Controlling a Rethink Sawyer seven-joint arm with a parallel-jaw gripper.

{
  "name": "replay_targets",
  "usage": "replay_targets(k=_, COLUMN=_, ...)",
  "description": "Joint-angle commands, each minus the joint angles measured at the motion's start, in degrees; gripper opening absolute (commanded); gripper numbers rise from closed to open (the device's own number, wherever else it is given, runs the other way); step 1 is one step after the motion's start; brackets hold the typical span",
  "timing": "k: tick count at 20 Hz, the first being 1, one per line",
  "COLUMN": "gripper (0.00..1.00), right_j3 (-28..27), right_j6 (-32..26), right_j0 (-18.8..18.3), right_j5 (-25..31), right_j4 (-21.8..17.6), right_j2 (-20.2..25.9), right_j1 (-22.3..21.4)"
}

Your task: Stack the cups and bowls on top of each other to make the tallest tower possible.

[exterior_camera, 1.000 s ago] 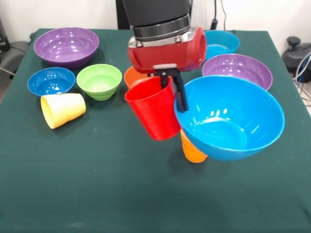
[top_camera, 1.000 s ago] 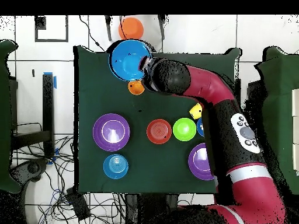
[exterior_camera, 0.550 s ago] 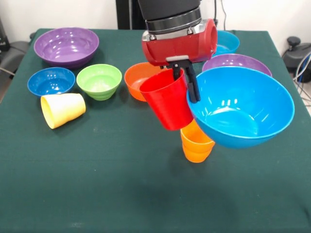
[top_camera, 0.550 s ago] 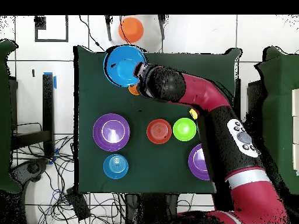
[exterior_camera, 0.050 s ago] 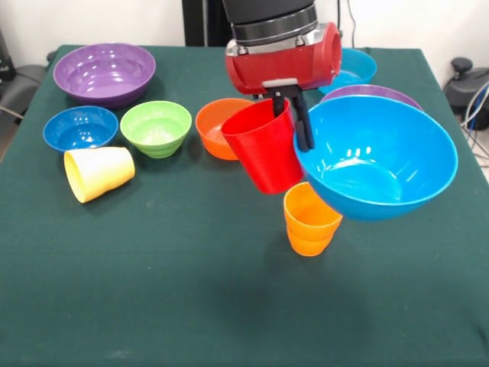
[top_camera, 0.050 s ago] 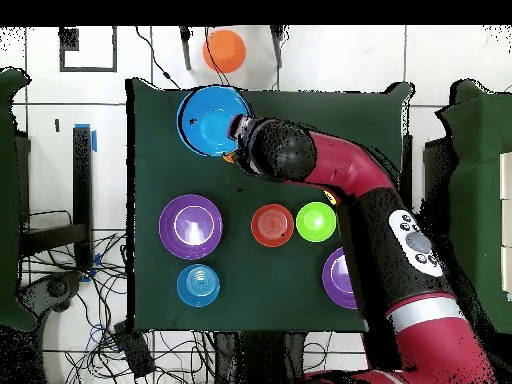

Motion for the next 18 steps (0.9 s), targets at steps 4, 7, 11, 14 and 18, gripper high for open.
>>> replay_targets(k=4, gripper=0.00, right_j3=1.3, right_j6=6.2, right_j0=0.5, right_j5=0.4, right_j4=0.0, right_j2=-4.0, right_j1=-0.3)
replay_targets(k=7, gripper=0.00, right_j3=1.1, right_j6=6.9, right_j0=1.0, right_j5=0.3, right_j4=0.2, right_j2=-4.9, right_j1=-0.2)
replay_targets(k=11, gripper=0.00, right_j3=1.2, right_j6=7.4, right_j0=1.3, right_j5=-0.2, right_j4=0.3, right_j2=-5.9, right_j1=-0.3)
replay_targets(k=14, gripper=0.00, right_j3=1.2, right_j6=6.2, right_j0=0.8, right_j5=-0.3, right_j4=-0.1, right_j2=-6.0, right_j1=-0.1)
replay_targets(k=18, gripper=0.00, right_j3=0.2, right_j6=6.2, right_j0=1.8, right_j5=-0.4, right_j4=-1.1, right_j2=-7.6, right_j1=-0.1)
